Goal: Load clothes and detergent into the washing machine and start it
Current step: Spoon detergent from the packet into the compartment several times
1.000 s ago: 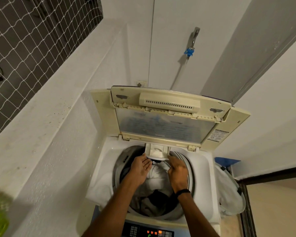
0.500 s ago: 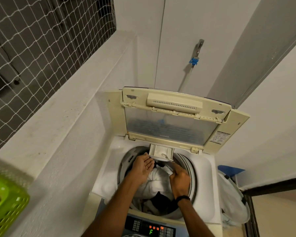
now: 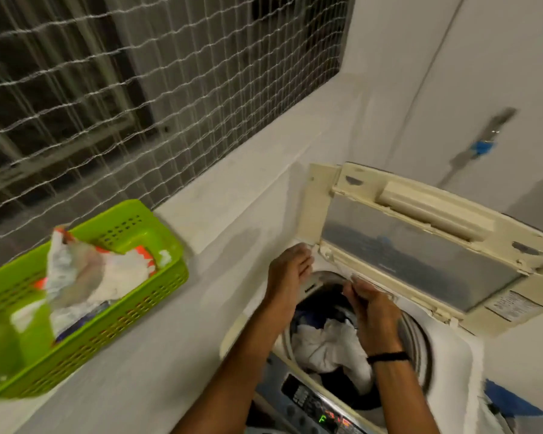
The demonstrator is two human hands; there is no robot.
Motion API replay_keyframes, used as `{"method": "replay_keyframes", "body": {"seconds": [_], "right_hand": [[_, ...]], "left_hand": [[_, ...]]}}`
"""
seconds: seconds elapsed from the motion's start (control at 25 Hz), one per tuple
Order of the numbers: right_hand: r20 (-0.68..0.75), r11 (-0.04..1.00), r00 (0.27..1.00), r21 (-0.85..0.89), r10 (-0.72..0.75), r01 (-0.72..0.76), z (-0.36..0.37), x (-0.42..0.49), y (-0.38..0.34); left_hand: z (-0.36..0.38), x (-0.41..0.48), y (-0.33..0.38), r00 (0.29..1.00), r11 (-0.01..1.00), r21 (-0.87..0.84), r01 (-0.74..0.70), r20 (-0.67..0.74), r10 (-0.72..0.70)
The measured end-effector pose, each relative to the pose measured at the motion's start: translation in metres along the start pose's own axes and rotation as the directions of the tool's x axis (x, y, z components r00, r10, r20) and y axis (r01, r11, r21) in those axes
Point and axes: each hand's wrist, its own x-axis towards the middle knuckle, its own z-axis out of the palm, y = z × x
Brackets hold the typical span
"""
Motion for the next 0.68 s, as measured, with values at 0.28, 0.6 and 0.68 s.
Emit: {"method": "replay_keyframes", "body": {"seconds": [0.28, 0.6, 0.68], "right_hand": [[0.429, 0.973, 0.879, -0.004, 0.209, -0.230, 0.132, -0.058, -0.033], [0.766, 0.796, 0.636, -0.328, -0.092, 0.509, 0.257, -0.119, -0.030], [0.834, 0.412, 0.530, -0.433, -0.155, 0.802, 0.282, -0.124, -0.021]], "left_hand": [[-0.063, -0.114, 0.105, 0.642, 0.684, 0.282, -0.673, -0.236, 0.730], [-0.165, -0.192, 0.145, 0.156, 0.477, 0.778, -0.410, -0.455, 0.877], [-0.180, -0.195, 0.145, 0.209, 0.455, 0.885, -0.096, -0.429, 0.879]]}}
